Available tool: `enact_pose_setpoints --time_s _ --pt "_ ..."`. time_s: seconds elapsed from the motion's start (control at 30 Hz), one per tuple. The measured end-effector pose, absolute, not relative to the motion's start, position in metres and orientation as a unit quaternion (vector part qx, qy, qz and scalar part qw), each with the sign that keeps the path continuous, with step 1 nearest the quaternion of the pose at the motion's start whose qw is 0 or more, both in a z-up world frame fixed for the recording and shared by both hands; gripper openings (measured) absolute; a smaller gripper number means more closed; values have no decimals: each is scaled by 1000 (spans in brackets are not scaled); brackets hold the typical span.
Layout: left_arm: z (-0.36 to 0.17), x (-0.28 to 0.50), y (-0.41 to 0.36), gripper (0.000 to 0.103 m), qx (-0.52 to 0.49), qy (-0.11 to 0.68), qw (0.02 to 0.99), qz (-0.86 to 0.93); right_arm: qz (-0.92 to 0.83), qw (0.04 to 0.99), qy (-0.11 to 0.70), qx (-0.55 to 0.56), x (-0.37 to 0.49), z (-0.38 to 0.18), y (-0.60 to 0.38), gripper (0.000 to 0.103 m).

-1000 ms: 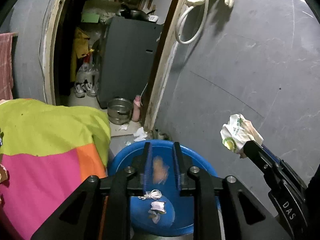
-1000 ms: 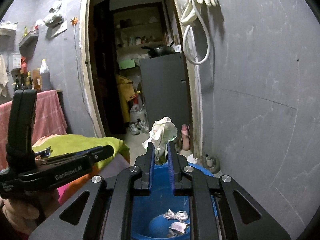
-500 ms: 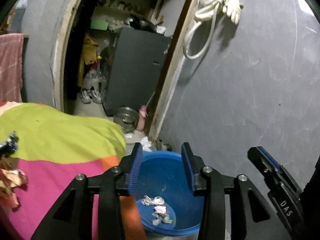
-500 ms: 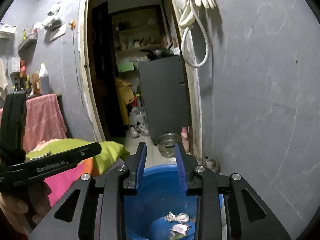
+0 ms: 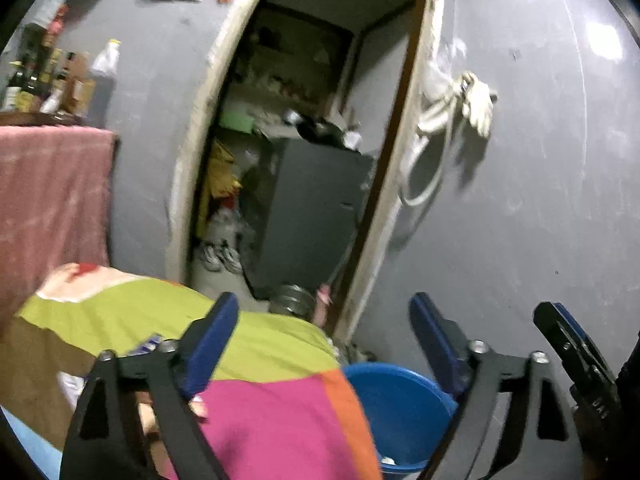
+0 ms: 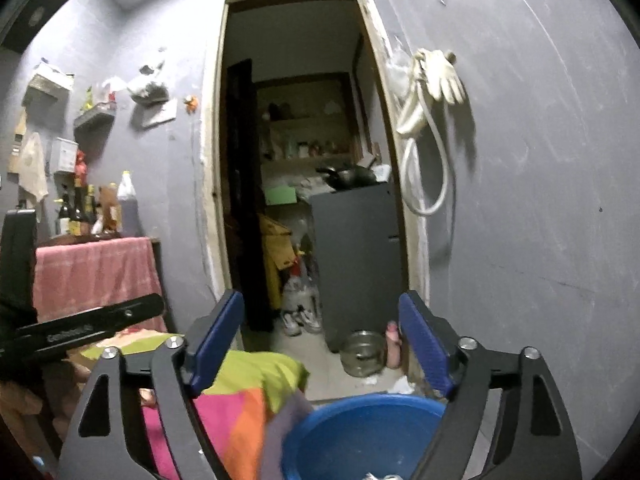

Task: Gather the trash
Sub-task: 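Move both open tools back over the trash on the blanket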

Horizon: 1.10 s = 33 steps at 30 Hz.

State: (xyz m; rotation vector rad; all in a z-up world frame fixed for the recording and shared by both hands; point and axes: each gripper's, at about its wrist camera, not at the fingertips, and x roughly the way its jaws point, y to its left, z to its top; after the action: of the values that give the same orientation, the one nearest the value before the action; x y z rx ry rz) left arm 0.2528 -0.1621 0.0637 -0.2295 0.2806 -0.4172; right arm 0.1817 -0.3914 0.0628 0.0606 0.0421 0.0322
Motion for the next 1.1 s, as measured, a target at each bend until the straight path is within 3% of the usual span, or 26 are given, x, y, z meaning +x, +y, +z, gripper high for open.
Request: enact_pose_setpoints --time_s 0.1,0.17,0.77,1.1 --pt "70 241 -135 100 -114 121 969 -182 25 999 7 28 176 71 -374 97" --pt "73 231 -118 100 -113 109 973 -169 33 999 -3 28 173 75 -362 103" --pt "46 198 5 101 -93 95 988 -76 108 994 -22 -11 184 68 -249 103" --pt "5 221 34 101 -95 168 979 -68 143 988 46 -32 215 38 -219 103"
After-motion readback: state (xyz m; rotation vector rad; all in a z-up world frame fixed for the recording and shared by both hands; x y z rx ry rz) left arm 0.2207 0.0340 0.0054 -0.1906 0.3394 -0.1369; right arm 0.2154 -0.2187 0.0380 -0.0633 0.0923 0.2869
